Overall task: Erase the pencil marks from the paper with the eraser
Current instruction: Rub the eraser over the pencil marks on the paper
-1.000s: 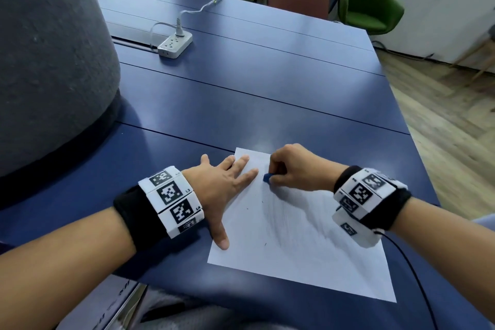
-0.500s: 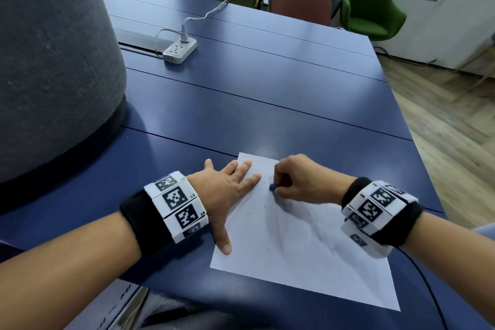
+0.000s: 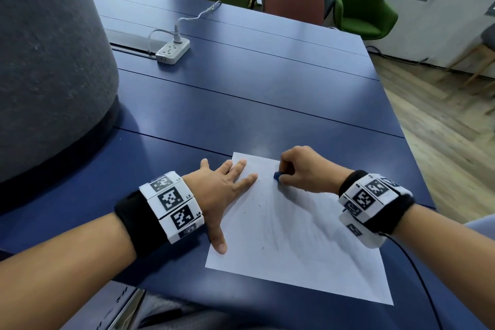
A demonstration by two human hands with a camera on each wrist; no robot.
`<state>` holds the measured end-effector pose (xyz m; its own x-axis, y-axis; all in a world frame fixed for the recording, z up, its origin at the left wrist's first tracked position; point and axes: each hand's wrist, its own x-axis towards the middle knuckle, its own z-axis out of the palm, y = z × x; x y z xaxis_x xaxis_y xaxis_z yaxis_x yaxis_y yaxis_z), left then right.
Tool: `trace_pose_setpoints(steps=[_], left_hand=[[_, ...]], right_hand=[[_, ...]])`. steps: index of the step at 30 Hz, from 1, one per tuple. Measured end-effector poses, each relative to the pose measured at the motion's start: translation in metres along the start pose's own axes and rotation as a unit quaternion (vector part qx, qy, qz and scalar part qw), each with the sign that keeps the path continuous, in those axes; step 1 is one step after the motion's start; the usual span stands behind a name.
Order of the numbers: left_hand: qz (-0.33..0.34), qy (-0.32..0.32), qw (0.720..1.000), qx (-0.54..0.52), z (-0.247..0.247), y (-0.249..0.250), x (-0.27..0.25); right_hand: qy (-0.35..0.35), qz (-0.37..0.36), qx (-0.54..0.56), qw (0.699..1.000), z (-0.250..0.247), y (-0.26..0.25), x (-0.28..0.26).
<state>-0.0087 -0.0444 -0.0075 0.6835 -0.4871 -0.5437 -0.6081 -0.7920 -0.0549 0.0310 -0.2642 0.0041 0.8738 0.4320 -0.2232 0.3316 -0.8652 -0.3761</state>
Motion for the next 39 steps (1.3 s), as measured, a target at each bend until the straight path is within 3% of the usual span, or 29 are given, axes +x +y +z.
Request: trace_pose_setpoints(steps=[4, 9, 13, 18, 22, 27, 31, 36, 39], left_hand=[[0.002, 0.000, 1.000, -0.005, 0.000, 0.000, -0.001], [0.001, 0.003, 1.000, -0.001, 0.000, 0.001, -0.001], [-0.001, 0.001, 1.000, 0.003, -0.001, 0.002, -0.001], [-0.002, 0.002, 1.000, -0.001, 0.000, 0.000, 0.000], [-0.004, -0.003, 1.000, 0.000, -0.001, 0.001, 0.000], [-0.007, -0.005, 1.000, 0.002, -0.001, 0.000, 0.001], [-0.010, -0.010, 1.000, 0.001, -0.001, 0.001, 0.000], [-0.011, -0.008, 1.000, -0.009, -0.001, 0.001, 0.000], [-0.011, -0.012, 1.000, -0.010, -0.001, 0.001, 0.001]], right_hand=[[-0.100, -0.019, 0.049, 0.994, 0.006, -0.014, -0.011], [-0.001, -0.004, -0.003, 1.000, 0.000, -0.005, -0.002], [-0.101, -0.068, -0.017, 0.992, 0.011, -0.024, -0.018], [-0.023, -0.044, -0.017, 0.999, 0.007, -0.016, -0.011], [-0.139, -0.078, -0.002, 0.987, 0.013, -0.031, -0.025], [-0.067, -0.057, 0.043, 0.995, 0.011, -0.026, -0.021], [-0.217, -0.059, 0.058, 0.973, 0.011, -0.036, -0.032], [-0.099, -0.062, 0.048, 0.992, 0.012, -0.033, -0.025], [-0.220, -0.069, 0.048, 0.972, 0.013, -0.041, -0.035]])
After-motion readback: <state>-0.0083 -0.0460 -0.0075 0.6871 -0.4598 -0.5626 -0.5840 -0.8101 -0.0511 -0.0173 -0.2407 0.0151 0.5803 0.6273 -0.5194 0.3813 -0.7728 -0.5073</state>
